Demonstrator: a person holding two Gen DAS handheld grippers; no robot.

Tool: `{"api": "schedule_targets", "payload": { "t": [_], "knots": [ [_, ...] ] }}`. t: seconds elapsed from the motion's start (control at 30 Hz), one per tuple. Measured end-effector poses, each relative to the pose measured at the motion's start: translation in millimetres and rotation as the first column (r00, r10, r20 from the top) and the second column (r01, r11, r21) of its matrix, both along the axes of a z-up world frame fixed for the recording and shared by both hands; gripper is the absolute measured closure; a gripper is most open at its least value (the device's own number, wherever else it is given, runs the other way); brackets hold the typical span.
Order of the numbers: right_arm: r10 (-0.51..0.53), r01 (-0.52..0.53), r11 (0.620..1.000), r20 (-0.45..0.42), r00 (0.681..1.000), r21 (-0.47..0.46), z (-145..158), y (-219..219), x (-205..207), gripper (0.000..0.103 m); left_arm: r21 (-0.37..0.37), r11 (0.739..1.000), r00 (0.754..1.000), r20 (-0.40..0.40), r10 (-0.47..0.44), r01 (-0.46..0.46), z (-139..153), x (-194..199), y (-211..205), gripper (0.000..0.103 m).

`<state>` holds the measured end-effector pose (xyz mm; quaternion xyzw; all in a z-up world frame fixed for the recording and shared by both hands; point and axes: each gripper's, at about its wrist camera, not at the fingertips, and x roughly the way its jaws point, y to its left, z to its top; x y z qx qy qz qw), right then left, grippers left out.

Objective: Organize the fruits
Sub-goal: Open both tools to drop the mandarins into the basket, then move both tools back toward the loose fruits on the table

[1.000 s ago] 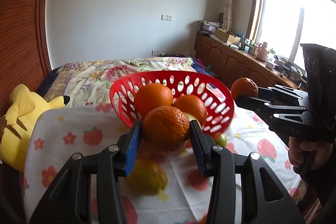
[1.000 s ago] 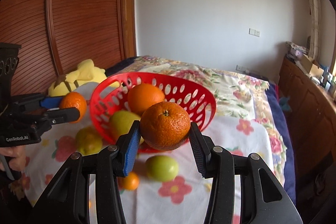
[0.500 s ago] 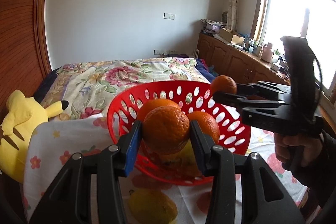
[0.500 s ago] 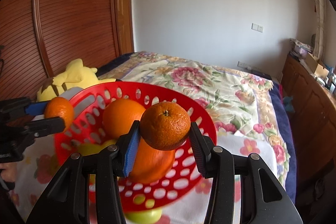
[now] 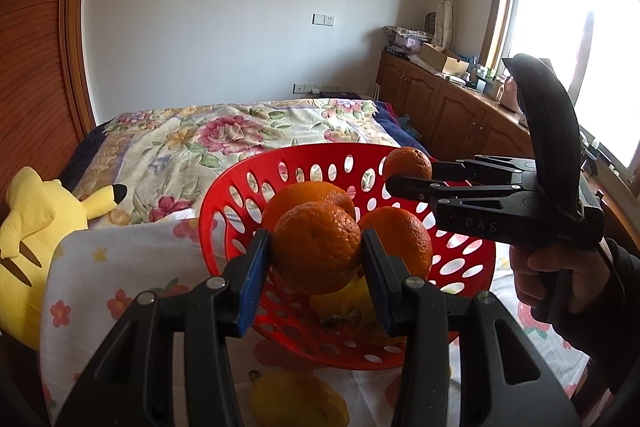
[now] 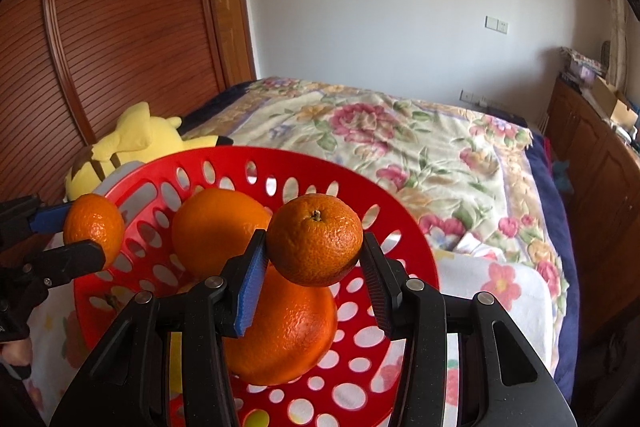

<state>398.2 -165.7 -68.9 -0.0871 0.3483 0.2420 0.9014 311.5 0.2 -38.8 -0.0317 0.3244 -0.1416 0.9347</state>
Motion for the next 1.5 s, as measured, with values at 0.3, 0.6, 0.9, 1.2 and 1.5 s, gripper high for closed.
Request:
{"api": "schedule_targets", "payload": {
  "t": [0.3,0.6,0.9,1.2,1.5],
  "knots": [
    [-0.006,0.005,1.000,-0.018,1.000,-0.011,-6.1,4.8,-4.5,0.056,-0.004,1.000,1.000,-0.023,0.006,-0.006,-6.5,2.6,-0.6,0.059],
    [-0.019,0.019,1.000,0.006,1.000,0.019,5.4,-4.2,-27.4,0.051,0.010,1.000,0.999,-0.034,0.017,-0.017,-7.9,2.9,-2.3,0.059],
    [-0.030,0.029,0.998,0.009,1.000,0.063,11.6,-14.6,-60.9,0.050,0.036,0.999,0.998,-0.044,0.042,-0.040,-9.6,0.1,-5.6,0.057],
    [-0.037,0.035,0.995,0.025,0.999,0.090,12.7,-9.4,-85.0,0.050,0.030,0.999,0.999,-0.018,0.046,-0.046,-2.8,-15.1,-7.7,0.047],
    [-0.055,0.050,0.991,0.035,0.998,0.124,21.3,-18.9,-105.3,0.050,0.085,0.996,1.000,0.007,0.025,-0.026,5.8,-46.8,-13.7,0.047]
  ]
}}
